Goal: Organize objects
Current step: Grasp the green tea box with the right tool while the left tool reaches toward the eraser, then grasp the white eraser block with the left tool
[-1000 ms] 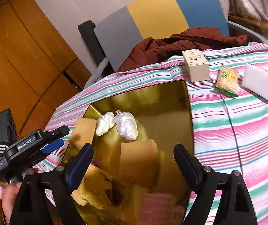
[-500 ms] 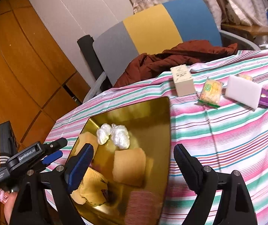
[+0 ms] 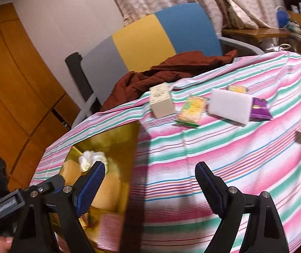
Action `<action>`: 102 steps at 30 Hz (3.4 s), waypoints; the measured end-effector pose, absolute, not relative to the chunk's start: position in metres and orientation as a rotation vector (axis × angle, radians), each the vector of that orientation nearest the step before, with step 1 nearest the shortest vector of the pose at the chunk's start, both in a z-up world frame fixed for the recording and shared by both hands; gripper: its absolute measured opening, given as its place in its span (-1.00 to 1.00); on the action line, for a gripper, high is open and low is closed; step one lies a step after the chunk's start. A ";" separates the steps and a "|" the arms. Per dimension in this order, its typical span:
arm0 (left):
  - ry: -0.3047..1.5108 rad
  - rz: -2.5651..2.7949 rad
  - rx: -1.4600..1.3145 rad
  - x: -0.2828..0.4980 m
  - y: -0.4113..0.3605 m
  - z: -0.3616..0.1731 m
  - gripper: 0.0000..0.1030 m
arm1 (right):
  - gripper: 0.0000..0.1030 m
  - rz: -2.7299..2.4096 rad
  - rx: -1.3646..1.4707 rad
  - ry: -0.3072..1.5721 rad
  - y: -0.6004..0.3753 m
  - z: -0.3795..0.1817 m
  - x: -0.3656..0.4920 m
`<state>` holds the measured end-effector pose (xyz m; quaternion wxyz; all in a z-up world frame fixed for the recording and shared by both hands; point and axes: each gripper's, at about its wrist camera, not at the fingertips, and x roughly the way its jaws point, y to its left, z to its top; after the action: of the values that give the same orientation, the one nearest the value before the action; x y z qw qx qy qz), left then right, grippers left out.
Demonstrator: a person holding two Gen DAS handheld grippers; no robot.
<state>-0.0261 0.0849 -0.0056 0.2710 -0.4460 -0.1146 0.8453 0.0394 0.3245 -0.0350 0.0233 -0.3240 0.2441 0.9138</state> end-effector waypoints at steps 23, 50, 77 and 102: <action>0.017 2.020 -1.201 0.039 0.195 -0.019 0.31 | 0.71 2.551 -0.940 0.499 0.493 -0.053 0.085; 0.080 1.978 -1.284 0.041 0.222 -0.033 0.31 | -0.30 2.527 -1.082 0.619 0.531 -0.109 0.049; 0.043 2.075 -1.380 -0.128 0.400 -0.039 0.53 | -0.35 2.498 -0.920 0.543 0.526 -0.120 0.037; -0.200 2.098 -1.536 -0.103 0.314 -0.074 0.62 | -0.36 2.502 -0.900 0.542 0.525 -0.120 0.039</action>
<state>-0.1032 0.3139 -0.0737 0.2637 -0.5682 -0.0741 0.7759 0.0393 0.5255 -0.1203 0.2125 -0.3240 0.1953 0.9010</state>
